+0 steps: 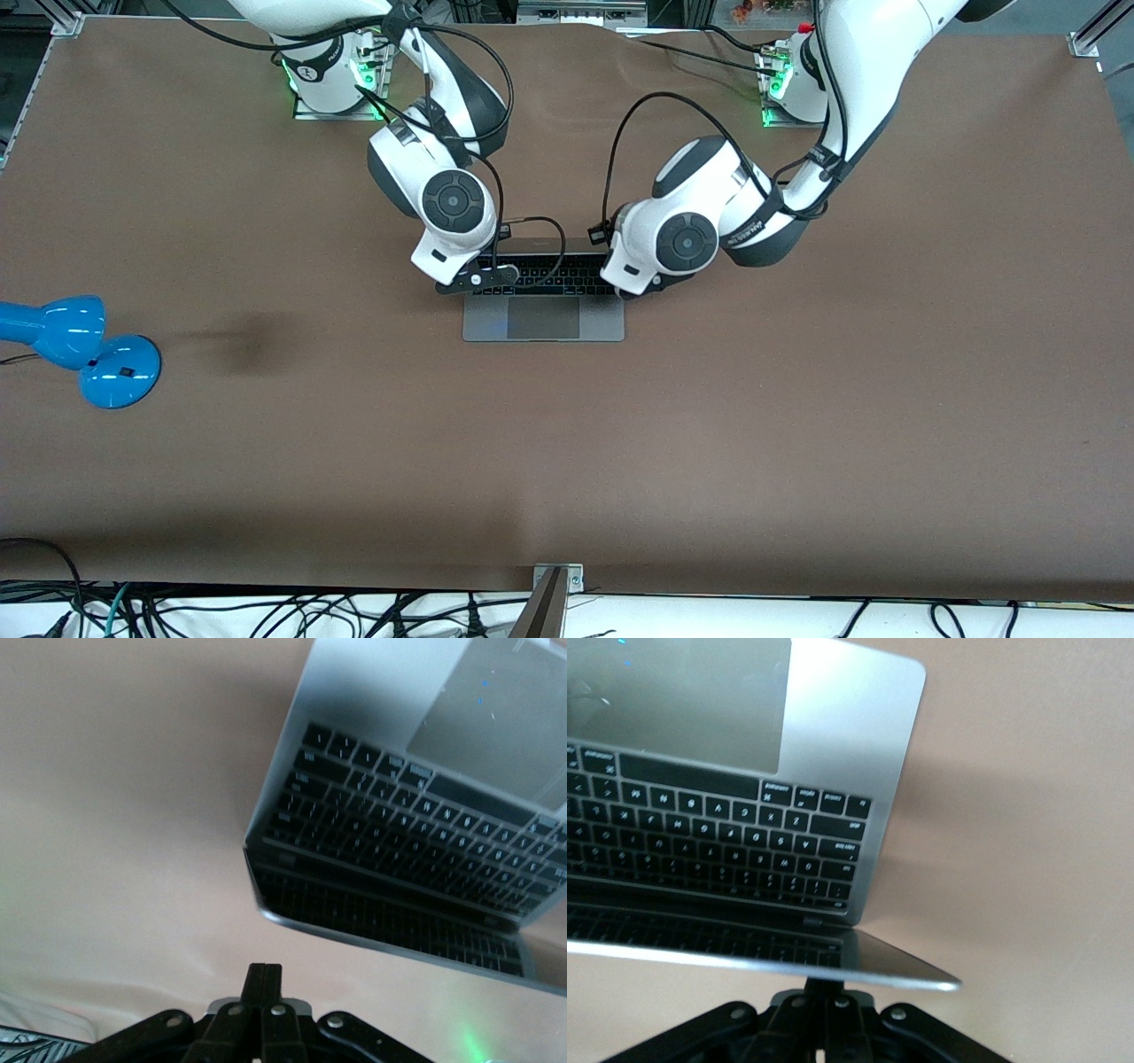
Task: Close laptop with both arms from behind
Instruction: 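Push the screen down with both grippers until the lid shuts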
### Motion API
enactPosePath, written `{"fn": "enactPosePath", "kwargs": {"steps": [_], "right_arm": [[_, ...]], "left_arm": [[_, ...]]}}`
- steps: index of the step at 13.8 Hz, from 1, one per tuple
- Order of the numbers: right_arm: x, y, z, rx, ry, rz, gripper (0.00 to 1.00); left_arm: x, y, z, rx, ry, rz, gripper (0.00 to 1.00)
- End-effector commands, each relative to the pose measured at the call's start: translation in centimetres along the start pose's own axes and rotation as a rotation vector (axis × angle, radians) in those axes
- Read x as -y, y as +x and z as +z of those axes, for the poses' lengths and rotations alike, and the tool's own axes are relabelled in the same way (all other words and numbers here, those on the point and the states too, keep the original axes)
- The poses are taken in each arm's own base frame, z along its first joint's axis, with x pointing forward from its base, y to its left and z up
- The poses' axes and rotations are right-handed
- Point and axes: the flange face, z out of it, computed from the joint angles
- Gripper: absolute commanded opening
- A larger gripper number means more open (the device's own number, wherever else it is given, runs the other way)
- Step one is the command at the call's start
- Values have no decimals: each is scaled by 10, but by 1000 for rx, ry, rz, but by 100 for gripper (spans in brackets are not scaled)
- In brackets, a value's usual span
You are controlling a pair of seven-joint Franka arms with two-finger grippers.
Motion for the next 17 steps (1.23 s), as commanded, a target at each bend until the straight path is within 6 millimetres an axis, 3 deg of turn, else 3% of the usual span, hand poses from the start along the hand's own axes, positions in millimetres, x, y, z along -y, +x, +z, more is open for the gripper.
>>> {"fn": "enactPosePath", "kwargs": {"steps": [1, 7, 15, 17], "right_arm": [[0, 20, 1, -18, -6, -3, 0], [-9, 61, 30, -54, 3, 20, 0], [-13, 91, 74, -92, 3, 8, 0], [-12, 94, 80, -89, 7, 9, 0]], "left_arm": [[-18, 15, 6, -48, 22, 6, 0], [-36, 50, 28, -77, 29, -31, 0], [-37, 99, 66, -114, -28, -63, 0], [-41, 97, 74, -132, -16, -53, 0]]}}
